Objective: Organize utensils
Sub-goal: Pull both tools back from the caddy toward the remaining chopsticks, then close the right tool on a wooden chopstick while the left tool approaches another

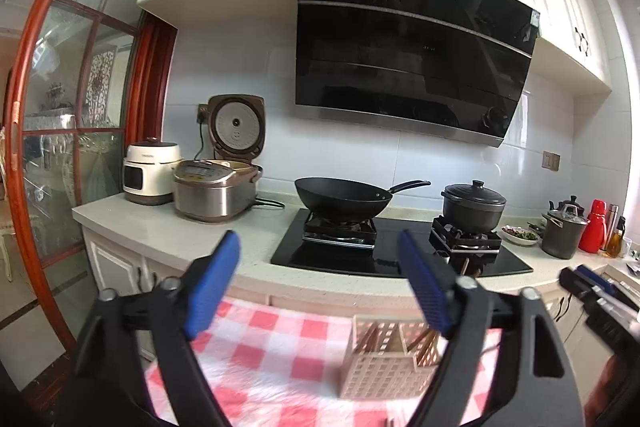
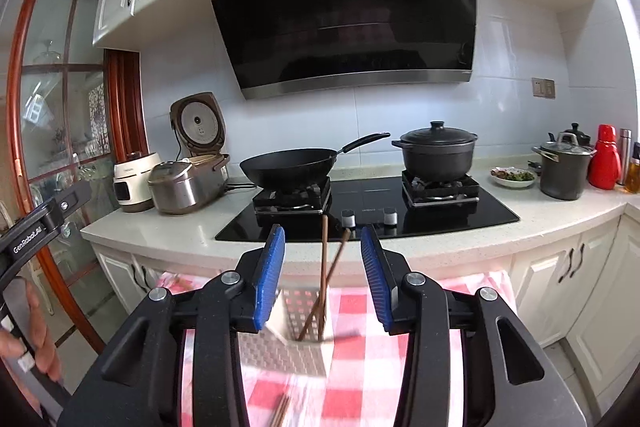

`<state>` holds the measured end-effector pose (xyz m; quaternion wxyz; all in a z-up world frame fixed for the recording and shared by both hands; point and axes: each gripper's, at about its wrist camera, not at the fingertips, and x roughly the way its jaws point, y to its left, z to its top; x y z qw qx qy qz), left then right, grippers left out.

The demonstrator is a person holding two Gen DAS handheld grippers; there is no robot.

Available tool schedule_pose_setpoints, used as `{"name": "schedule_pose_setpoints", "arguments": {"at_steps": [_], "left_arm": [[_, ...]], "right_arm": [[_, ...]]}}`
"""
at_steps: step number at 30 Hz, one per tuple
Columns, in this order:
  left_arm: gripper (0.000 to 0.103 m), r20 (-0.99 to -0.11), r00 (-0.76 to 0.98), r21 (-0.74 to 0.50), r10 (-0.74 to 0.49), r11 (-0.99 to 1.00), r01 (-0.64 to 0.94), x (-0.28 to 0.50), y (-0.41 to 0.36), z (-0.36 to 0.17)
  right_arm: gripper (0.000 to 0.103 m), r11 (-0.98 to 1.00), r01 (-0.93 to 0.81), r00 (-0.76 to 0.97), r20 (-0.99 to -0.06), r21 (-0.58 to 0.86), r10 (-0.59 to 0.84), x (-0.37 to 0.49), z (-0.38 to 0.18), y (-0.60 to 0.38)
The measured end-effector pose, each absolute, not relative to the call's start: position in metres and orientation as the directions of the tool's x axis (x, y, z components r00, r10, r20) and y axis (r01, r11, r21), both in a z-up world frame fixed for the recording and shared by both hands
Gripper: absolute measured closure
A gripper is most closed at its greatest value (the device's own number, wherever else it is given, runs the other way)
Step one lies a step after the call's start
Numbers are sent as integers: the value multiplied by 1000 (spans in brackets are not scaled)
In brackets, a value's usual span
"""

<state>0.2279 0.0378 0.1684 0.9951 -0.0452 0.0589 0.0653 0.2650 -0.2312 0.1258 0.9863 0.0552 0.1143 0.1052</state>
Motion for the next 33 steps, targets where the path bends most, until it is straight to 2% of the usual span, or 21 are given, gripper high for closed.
{"name": "schedule_pose_setpoints", "arguments": {"at_steps": [5,6,9,16,22,29,33], "left_arm": [[5,-101,984,-5,144,989,-145,166,46,148],[5,-101,985,5,142,990,-143,152,47,139],[5,-133,981,23,140,990,-138,131,50,114],[5,-343,934,-26,104,992,-120,120,68,28],[5,-475,876,10,81,996,-87,131,58,-31],[5,-513,854,104,88,994,-40,137,33,-66],[5,-499,860,117,105,992,-53,136,33,-69]], "right_arm": [[51,965,-196,946,-226,174,233,214,110,-251],[48,963,-198,943,-231,184,238,206,105,-253],[47,959,-200,934,-258,198,248,185,83,-258],[47,962,-187,886,-389,196,252,172,20,-251],[47,965,-183,836,-486,189,254,176,-26,-240],[47,966,-212,785,-562,149,259,194,-59,-209],[55,964,-219,753,-602,150,265,221,-70,-189]]}}
